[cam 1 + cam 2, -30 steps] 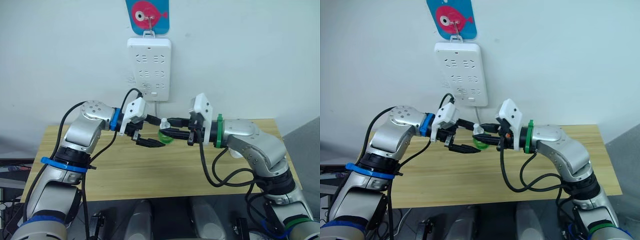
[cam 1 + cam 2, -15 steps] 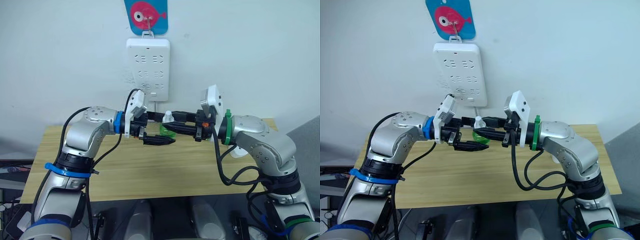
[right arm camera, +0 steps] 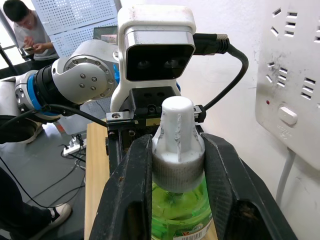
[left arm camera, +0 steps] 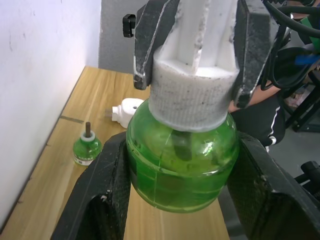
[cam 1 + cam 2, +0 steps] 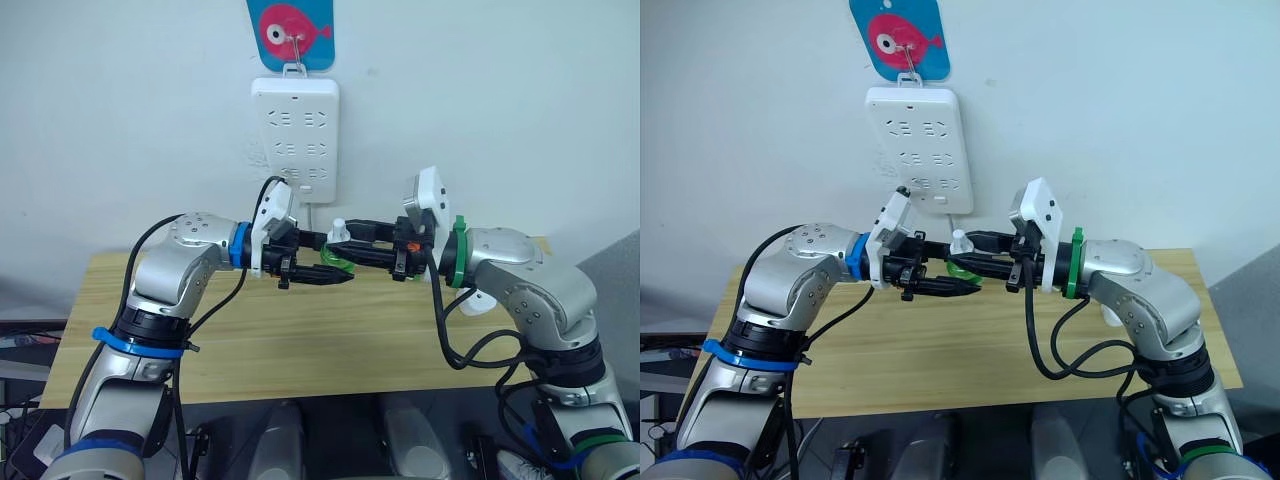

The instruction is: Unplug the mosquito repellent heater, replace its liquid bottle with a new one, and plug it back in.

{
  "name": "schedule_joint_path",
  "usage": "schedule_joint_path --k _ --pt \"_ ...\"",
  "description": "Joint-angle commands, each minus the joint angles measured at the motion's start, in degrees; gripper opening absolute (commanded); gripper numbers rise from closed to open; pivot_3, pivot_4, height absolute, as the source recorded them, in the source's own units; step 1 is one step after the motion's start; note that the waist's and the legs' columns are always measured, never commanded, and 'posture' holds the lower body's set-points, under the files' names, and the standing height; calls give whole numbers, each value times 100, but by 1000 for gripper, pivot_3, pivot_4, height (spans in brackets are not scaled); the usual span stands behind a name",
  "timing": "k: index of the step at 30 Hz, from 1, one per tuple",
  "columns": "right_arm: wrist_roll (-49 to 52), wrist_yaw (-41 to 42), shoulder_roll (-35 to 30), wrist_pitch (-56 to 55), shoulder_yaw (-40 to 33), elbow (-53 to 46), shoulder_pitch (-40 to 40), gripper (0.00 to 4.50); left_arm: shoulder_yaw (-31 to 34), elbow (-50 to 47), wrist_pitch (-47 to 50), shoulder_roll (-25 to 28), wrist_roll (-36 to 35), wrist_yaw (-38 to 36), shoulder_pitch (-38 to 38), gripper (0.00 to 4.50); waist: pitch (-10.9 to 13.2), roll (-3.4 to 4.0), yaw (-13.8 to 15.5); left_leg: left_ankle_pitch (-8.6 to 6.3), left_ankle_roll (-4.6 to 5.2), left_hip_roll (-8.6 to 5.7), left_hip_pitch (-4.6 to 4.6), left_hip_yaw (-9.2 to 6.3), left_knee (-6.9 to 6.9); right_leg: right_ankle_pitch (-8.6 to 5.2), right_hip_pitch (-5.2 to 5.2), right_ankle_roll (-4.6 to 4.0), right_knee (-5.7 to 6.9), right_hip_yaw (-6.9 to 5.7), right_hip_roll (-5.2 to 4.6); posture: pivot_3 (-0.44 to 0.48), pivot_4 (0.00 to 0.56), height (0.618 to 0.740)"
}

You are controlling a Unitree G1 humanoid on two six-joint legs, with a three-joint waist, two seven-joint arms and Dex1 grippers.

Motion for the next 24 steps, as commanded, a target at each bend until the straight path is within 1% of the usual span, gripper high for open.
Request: schedule_joint_path --k 1,2,4,7,10,12,13,17,20,22,24 --pt "122 263 -58 -142 98 -291 -55 1052 123 -241 -94 -36 -90 103 -18 2299 -1 0 -1 0 0 0 0 1 0 0 0 0 0 0 0 -95 189 740" --pt "131 356 -87 -180 125 -275 -64 1052 105 -252 -167 -31 -50 90 -16 2299 -1 0 0 0 0 -1 0 0 0 0 0 0 1 0 0 -96 189 740" --pt "112 818 -248 -345 260 -184 -140 1052 14 -215 -612 -5 166 -32 6 2299 -2 0 0 0 0 -1 0 1 0 0 0 0 1 0 0 -96 191 740" --pt "-32 1884 -625 -783 579 111 -393 1052 -145 -96 -1347 -6 495 -206 21 2299 -2 0 4 0 0 -8 0 6 3 0 0 0 0 1 0 -94 190 740" --pt "-174 2731 -862 -983 925 560 -799 1052 -310 17 -2057 -90 744 -329 73 2299 -4 -1 5 0 0 -20 1 6 4 1 1 0 -1 0 0 -84 191 740" --pt "-184 2928 -909 -969 973 698 -923 1052 -315 66 -2216 -161 773 -259 82 2299 -7 -3 6 0 0 -20 1 6 4 1 1 0 0 0 0 -80 190 740" --pt "-174 2881 -893 -914 932 735 -950 1052 -289 93 -2215 -187 774 -195 72 2299 -8 -3 5 0 0 -19 1 5 4 1 1 0 0 -1 0 -81 191 740" --pt "-483 2384 -817 -1135 657 835 -856 2450 -219 170 -2141 -164 821 -13 95 2299 -8 -3 3 0 0 -18 0 4 5 1 0 -1 3 -1 -2 -89 194 740" --pt "-612 1986 -899 -1176 325 712 -599 3492 -174 85 -1813 -84 800 195 201 2299 -9 -3 0 0 0 -17 0 3 9 1 0 -1 7 -1 -3 -96 196 740" --pt "-591 1719 -963 -1095 106 557 -402 3521 -167 0 -1558 -26 794 330 252 2299 -9 -3 5 0 0 -14 0 1 9 1 0 -1 8 -2 -5 -98 197 740" --pt "-498 1206 -908 -927 -193 207 -67 3521 -136 -140 -1231 5 768 563 325 2299 -9 -3 12 0 0 -15 -1 1 9 1 0 -1 9 -2 -7 -98 197 740"
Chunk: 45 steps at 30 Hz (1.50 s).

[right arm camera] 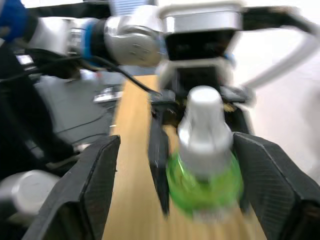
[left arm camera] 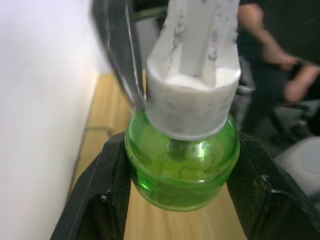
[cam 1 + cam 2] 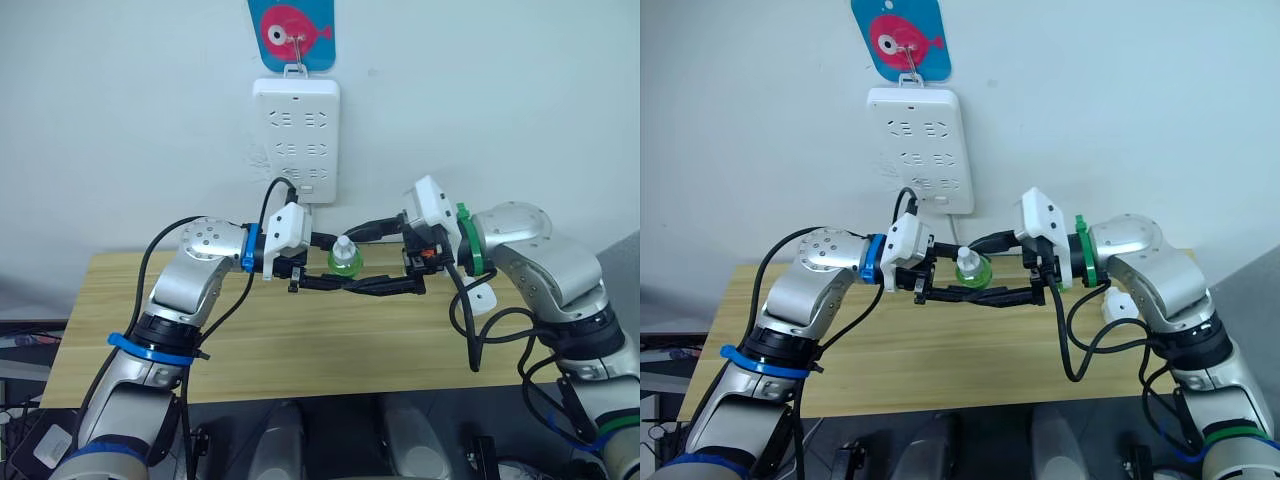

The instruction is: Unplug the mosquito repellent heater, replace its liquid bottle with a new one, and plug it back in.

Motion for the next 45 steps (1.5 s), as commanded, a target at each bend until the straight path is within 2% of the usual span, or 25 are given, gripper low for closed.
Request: schedule_joint_path --k 1,4,7,10,14,17,22,23,27,32,35,38,45 --pt "143 -832 65 180 -607 -890 535 3521 162 -423 477 37 -65 403 117 2299 -1 0 4 0 0 1 -1 -1 0 0 0 0 1 0 0 -98 197 740" --pt "-82 -1915 570 224 -590 -1618 1089 3521 193 -571 660 5 -57 645 215 2299 -3 -1 -7 0 0 4 0 -1 -2 0 -1 0 4 -1 0 -109 198 740" --pt "-475 -2863 1184 283 -289 -1900 1355 3521 185 -603 715 -38 -28 792 258 2299 -19 -1 -31 0 -1 3 0 21 2 0 -27 0 40 3 0 -112 198 740" --pt "-714 -3210 1475 339 81 -1933 1442 3521 159 -607 708 -52 -30 833 257 2299 -66 -2 -30 6 -10 2 -1 36 5 0 -59 0 78 3 0 -112 199 740" --pt "-854 -3513 1699 340 174 -1773 1421 3521 170 -586 647 -68 -62 829 236 2299 -111 0 -26 10 -16 3 -3 39 2 0 -73 -2 88 2 1 -107 196 740" --pt "-876 -3556 1767 290 121 -1633 1385 2882 192 -560 575 -79 -94 777 220 2299 -119 1 -26 9 -16 2 -2 39 1 1 -73 -3 87 2 1 -103 194 740" --pt "-887 -3394 1647 234 131 -1471 1308 1140 227 -515 523 -61 -129 734 223 2299 -121 2 -26 9 -16 2 -2 40 -1 1 -75 -4 87 2 1 -101 193 740" --pt "-880 -3315 1599 241 163 -1458 1297 1007 236 -512 508 -62 -142 722 223 2299 -121 2 -26 10 -16 2 -3 40 -1 1 -75 -4 87 2 1 -101 193 740" --pt "-631 -2852 1449 292 233 -1417 1231 1016 263 -506 470 -39 -226 579 206 2299 -121 2 -26 9 -16 2 -2 40 -1 2 -75 -4 87 0 1 -96 192 740" --pt "-89 -1221 921 -29 113 -701 524 1016 141 -608 400 250 -345 -185 288 2299 -121 2 -32 10 -15 2 -2 46 0 2 -75 -5 86 2 2 -97 196 740" --pt "74 -249 575 -13 218 -69 -95 1016 122 -638 442 326 -415 -368 260 2299 -121 2 -29 10 -14 6 -1 46 0 2 -75 -5 86 -2 5 -83 197 740" --pt "220 129 441 185 231 177 -380 1016 167 -612 445 309 -410 -325 185 2299 -121 2 -25 10 -14 5 -2 43 0 3 -75 -6 84 -4 4 -75 198 740" --pt "-97 16 256 -185 -31 300 -404 3502 252 -537 204 227 -293 -67 220 2299 -122 1 -16 10 -14 5 -5 42 2 3 -76 -7 84 -7 -1 -86 189 740"
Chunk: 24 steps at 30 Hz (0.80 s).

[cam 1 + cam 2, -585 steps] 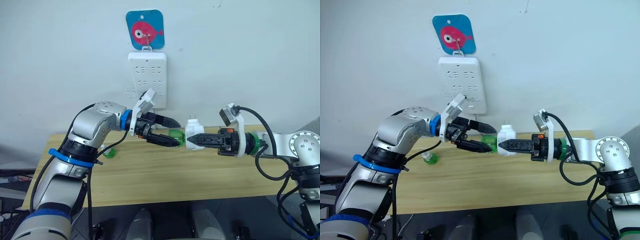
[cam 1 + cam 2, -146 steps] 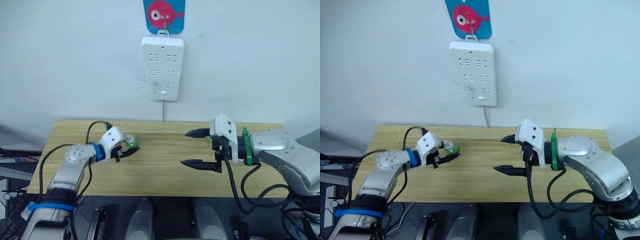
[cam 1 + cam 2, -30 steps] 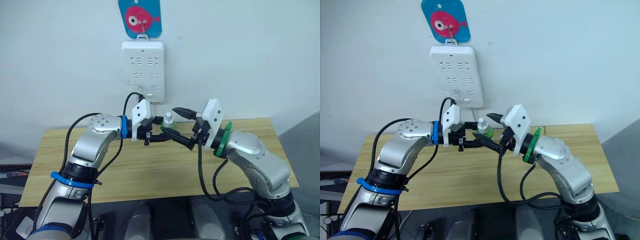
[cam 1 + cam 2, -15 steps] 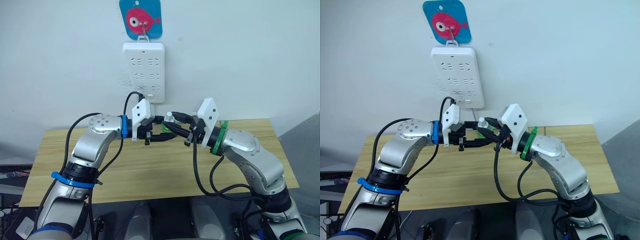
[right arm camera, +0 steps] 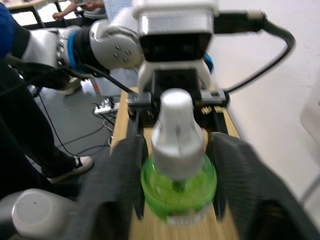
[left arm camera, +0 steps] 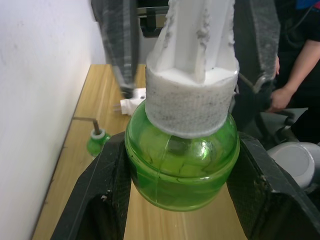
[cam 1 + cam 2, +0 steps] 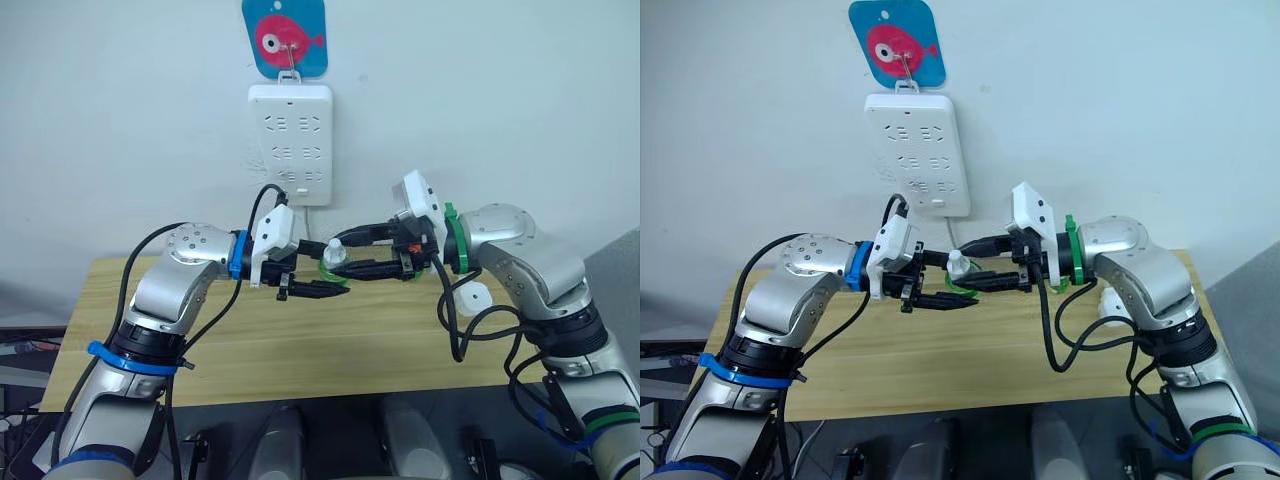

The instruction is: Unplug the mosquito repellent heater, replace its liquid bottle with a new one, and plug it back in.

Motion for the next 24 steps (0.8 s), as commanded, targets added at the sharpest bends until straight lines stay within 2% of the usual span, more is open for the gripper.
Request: schedule_joint_path --k 1,5,9,15,20,24 --pt "-99 8 -301 -238 -383 -186 9 3808 143 -16 -304 -58 96 188 39 2299 0 0 3 0 0 0 0 -1 1 0 0 0 1 -1 0 -87 187 740" --pt "-28 -223 -475 -78 -516 -675 369 3843 117 27 -401 -147 162 359 99 2299 -3 0 6 0 0 0 0 1 0 0 0 0 0 0 -1 -89 186 740" --pt "-268 -1440 211 100 -355 -1438 865 3843 101 45 -399 -212 186 454 104 2299 -10 3 -43 0 0 3 -1 4 -2 0 -6 0 6 -1 2 -94 184 740" --pt "-834 -2328 841 29 20 -1373 884 3843 91 53 -420 -222 199 450 100 2299 -51 7 -110 1 -1 2 0 2 5 1 -6 -2 13 0 1 -100 183 740" --pt "-1038 -2334 820 -112 -30 -1020 761 3843 89 30 -415 -211 205 436 107 2299 -77 5 -113 1 -1 0 0 2 2 1 -6 -2 10 1 0 -96 180 740" --pt "-676 -1808 317 79 -415 -987 687 3843 124 5 -413 -177 217 429 144 2299 -85 4 -115 1 -1 -1 1 2 0 1 -6 -2 8 0 0 -94 180 740"
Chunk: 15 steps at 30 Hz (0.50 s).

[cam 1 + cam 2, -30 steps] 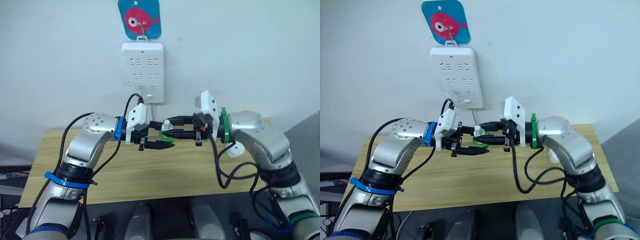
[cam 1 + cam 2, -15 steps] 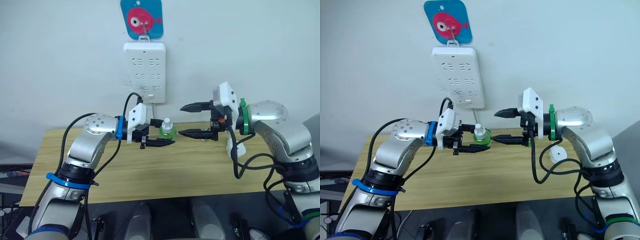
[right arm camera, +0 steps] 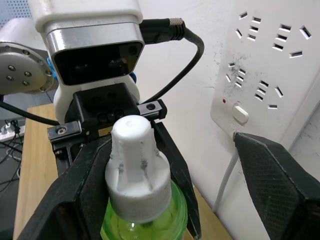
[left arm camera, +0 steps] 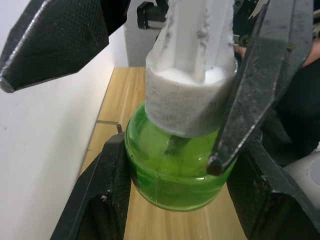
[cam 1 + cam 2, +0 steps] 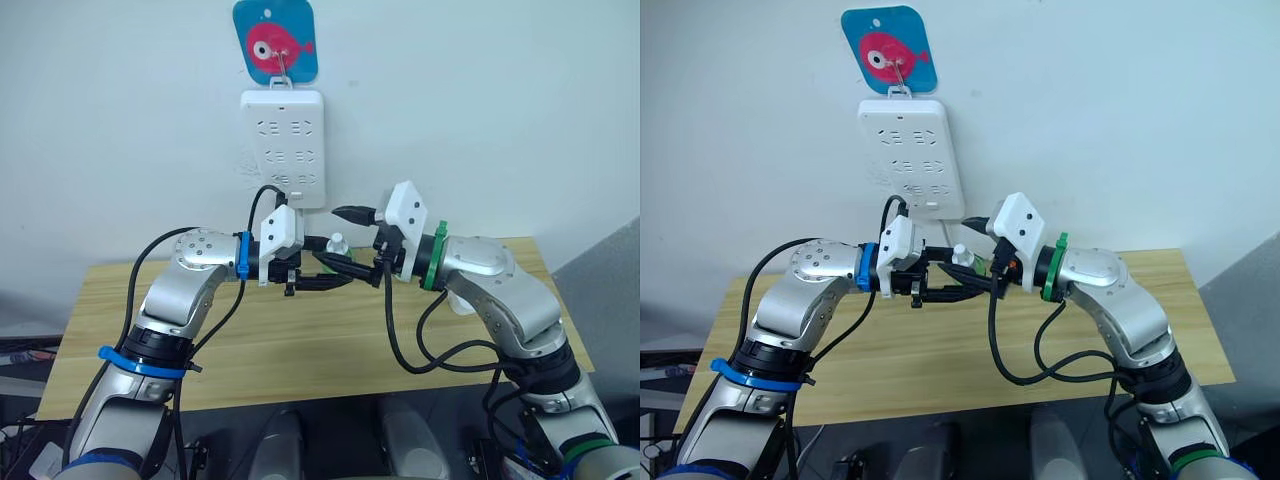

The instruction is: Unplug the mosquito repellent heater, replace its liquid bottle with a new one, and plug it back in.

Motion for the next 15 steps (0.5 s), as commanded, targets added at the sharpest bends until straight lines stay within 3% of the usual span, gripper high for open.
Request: schedule_joint_path --k 1,8,10,15 --pt "343 500 -542 128 -516 -124 -70 3843 112 -168 -106 72 -69 -54 36 2299 -4 -1 7 0 0 0 0 -2 0 0 1 0 0 -1 0 -94 180 740" --pt "1032 1308 -1395 459 -718 -565 92 3843 117 -132 -114 49 -50 -1 45 2299 -9 -2 -17 -1 1 0 0 2 -1 0 2 0 -2 -1 1 -100 181 740" --pt "1167 1206 -1330 597 -677 -745 101 3843 119 -128 -112 44 -50 3 48 2299 -12 -2 -28 -1 1 2 0 2 -1 0 2 0 -1 -1 2 -100 181 740" --pt "641 194 -395 495 -168 -760 -25 3843 111 -126 -93 16 -56 17 33 2299 -49 2 -39 -1 1 4 2 3 -1 0 2 0 2 0 4 -101 181 740"
